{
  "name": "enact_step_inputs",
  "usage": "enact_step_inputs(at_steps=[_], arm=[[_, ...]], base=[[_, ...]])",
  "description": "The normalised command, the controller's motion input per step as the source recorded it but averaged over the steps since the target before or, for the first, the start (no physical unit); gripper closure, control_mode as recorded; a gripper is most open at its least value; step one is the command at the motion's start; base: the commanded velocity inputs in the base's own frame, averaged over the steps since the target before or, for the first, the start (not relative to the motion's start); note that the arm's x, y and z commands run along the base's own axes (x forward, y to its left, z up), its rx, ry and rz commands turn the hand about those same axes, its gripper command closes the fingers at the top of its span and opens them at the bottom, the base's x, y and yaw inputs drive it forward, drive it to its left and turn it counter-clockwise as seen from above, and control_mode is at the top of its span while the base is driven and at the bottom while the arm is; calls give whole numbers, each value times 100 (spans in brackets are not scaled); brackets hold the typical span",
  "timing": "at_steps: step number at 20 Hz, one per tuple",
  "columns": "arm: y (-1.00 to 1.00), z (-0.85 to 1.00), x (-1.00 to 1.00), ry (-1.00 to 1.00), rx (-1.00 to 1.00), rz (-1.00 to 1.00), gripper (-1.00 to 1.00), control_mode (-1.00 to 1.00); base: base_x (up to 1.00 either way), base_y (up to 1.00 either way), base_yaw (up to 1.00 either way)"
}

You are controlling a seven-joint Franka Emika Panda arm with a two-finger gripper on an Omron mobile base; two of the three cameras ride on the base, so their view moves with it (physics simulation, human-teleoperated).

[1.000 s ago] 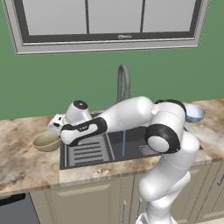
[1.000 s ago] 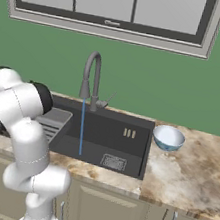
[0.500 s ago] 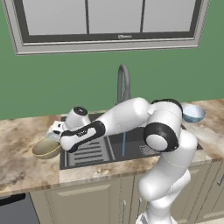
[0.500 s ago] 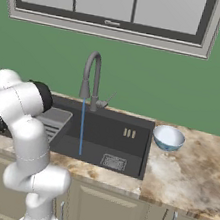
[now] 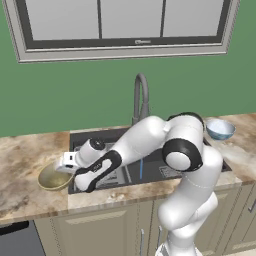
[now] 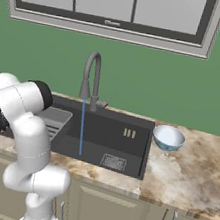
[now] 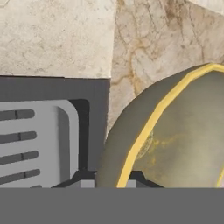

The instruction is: Rinse each bowl for a few seconds and place them down in the sink or on the counter.

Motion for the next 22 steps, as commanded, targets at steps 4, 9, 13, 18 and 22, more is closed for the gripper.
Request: enact_step_inputs(at_steps=[4, 9, 13, 18, 22], arm=[[0, -35, -13, -14, 0, 10, 100, -100], [11, -27, -6, -11, 1, 7, -100, -100], [11, 4, 0, -6, 1, 5, -100, -100], [8, 34, 0, -4, 3, 4, -100, -100], [8, 36, 0, 0, 4, 1, -100, -100]], base=[[0, 0, 0], [0, 0, 0], [0, 0, 0], [0, 0, 0], [0, 0, 0]])
